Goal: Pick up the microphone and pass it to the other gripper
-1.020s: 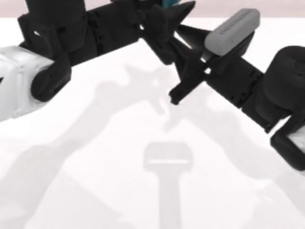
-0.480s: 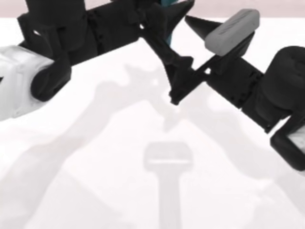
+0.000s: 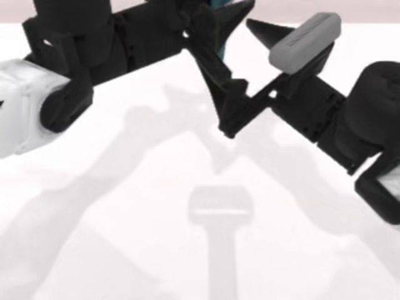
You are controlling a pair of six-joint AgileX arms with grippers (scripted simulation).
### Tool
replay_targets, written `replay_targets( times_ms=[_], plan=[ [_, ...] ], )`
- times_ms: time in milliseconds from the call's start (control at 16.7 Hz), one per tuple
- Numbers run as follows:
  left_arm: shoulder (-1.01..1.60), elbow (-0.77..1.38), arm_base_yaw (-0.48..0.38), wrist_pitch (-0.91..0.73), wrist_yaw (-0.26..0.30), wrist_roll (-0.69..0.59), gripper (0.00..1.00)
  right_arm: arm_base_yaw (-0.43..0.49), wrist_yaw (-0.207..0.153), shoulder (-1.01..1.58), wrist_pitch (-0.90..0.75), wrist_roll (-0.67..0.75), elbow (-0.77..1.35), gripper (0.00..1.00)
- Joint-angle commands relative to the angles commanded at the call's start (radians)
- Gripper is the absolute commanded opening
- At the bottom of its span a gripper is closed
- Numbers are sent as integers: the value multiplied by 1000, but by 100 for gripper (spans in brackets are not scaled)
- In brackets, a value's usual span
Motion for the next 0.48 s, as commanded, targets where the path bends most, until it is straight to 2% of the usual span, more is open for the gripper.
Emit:
replay_targets(
  times_ms=[480],
  plan=[
    [-75,-67,147,-10,128,5,0,-33,-44,-227,19,6,-248,100]
  ],
)
